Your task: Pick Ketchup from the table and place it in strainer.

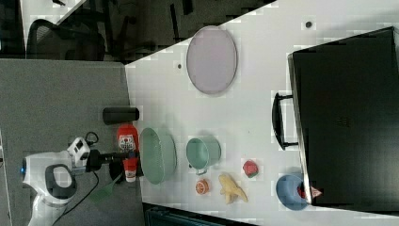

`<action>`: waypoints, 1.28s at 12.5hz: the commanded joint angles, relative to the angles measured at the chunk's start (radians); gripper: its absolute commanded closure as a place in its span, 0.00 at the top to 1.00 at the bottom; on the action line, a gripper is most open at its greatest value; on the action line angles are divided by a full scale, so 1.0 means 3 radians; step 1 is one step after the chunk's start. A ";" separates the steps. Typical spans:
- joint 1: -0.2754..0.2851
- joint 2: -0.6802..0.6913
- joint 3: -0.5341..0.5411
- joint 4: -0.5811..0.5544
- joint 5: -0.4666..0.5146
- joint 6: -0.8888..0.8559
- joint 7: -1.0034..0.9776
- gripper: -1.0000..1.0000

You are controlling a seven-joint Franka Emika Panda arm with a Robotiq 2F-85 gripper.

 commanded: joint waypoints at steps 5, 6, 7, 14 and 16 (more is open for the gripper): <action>0.0056 0.0857 0.0196 -0.0022 -0.0014 0.1028 0.0826 0.76; 0.0068 0.0993 0.0194 -0.0023 -0.0096 0.1153 0.0826 0.87; 0.0072 0.1102 0.0186 -0.0023 -0.0187 0.1225 0.0832 0.98; -0.0196 0.0643 0.0155 -0.0003 -0.0257 0.0574 0.1318 1.00; -0.0432 0.0266 0.0136 0.0047 -0.0257 0.0182 0.1295 1.00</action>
